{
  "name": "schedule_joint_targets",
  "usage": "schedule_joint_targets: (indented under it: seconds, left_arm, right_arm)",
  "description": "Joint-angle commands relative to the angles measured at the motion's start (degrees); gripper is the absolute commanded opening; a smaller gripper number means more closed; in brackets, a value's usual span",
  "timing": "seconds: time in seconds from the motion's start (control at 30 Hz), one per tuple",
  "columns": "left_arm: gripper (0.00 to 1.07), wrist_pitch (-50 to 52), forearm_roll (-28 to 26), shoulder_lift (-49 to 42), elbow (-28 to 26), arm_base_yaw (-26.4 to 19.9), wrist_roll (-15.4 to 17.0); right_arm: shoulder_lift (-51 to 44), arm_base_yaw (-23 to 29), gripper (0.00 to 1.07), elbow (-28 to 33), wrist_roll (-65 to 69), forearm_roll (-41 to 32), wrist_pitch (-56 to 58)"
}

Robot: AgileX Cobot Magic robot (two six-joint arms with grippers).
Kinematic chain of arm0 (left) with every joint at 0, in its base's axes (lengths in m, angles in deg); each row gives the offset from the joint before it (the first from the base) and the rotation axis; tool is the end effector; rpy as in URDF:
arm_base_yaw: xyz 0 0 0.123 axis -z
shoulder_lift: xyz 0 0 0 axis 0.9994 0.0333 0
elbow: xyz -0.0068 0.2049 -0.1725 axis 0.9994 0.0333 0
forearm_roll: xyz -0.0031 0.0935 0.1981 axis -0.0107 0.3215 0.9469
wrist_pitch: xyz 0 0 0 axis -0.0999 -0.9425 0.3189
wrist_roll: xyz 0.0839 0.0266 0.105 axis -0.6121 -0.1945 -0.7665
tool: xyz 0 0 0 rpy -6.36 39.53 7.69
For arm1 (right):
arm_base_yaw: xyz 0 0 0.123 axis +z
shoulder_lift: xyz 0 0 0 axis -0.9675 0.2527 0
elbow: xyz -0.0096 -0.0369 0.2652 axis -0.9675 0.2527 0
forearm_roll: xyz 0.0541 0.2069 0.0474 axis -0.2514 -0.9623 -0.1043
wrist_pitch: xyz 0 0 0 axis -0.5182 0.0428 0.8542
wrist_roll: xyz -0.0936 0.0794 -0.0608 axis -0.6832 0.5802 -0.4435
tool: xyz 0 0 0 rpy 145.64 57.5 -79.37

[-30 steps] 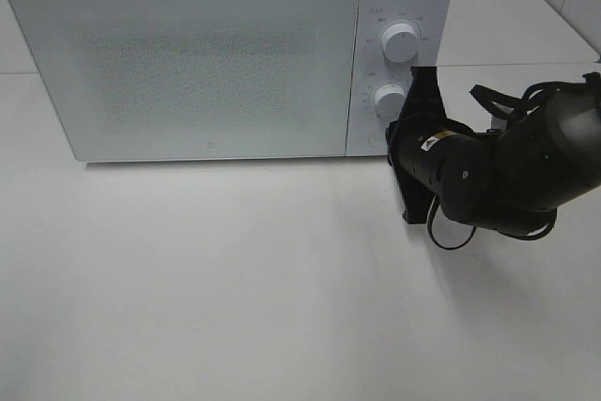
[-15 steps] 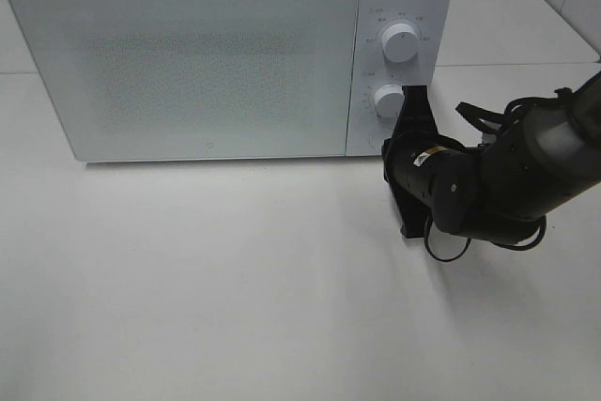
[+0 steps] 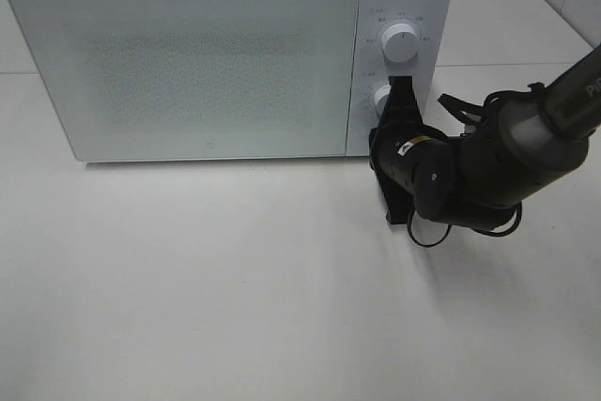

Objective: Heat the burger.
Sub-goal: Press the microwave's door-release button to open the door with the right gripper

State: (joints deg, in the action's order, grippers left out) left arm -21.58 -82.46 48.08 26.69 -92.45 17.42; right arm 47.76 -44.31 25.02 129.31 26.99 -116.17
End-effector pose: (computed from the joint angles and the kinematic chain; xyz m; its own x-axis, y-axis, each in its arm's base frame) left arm 0.0241 0.0018 0.2421 -0.4444 0.0483 -0.8945 -0.0397 0.9965 0.0736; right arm 0.3642 0.1578 0.0847 -0.1107 0.9939 -0.0009 0.3951 0.0449 0.9176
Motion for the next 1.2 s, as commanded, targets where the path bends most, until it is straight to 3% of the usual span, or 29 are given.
schedule_joint_targets:
  seconds: [0.03, 0.9, 1.2]
  left_arm:
    - [1.0, 0.6, -0.6, -1.1, 0.2, -0.2, 0.2]
    - [1.0, 0.6, -0.6, -1.1, 0.2, -0.2, 0.2]
    - [1.0, 0.6, -0.6, -1.1, 0.2, -0.2, 0.2]
  right_arm:
    - [1.1, -0.3, 0.01, -1.7, -0.3, 0.6, -0.5]
    - [-1.3, -2.8, 0.02, -2.0, -3.6, 1.3, -4.4]
    - [-3.3, -2.8, 0.02, -2.0, -3.6, -2.1, -1.8]
